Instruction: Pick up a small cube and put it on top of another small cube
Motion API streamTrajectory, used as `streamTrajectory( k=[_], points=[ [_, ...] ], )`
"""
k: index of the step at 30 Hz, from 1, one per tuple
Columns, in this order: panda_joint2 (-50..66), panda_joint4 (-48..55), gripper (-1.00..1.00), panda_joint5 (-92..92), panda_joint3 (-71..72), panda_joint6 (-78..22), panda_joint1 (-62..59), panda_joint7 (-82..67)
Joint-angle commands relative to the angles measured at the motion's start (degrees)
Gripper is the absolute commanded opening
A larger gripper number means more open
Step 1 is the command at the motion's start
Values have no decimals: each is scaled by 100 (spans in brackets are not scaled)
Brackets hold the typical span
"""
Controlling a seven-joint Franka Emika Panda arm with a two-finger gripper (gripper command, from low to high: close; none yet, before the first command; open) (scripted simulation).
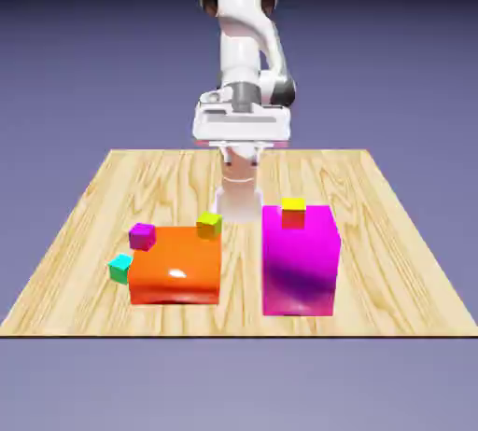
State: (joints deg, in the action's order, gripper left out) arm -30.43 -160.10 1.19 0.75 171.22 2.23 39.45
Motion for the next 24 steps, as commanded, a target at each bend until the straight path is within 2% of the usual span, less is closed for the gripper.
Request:
streamTrajectory(
  k=[1,24],
  points=[
    [173,120,0,53,83,-172,-148,-200],
    [4098,3101,0,1034,2093,-3830,-4924,-4559]
  ],
)
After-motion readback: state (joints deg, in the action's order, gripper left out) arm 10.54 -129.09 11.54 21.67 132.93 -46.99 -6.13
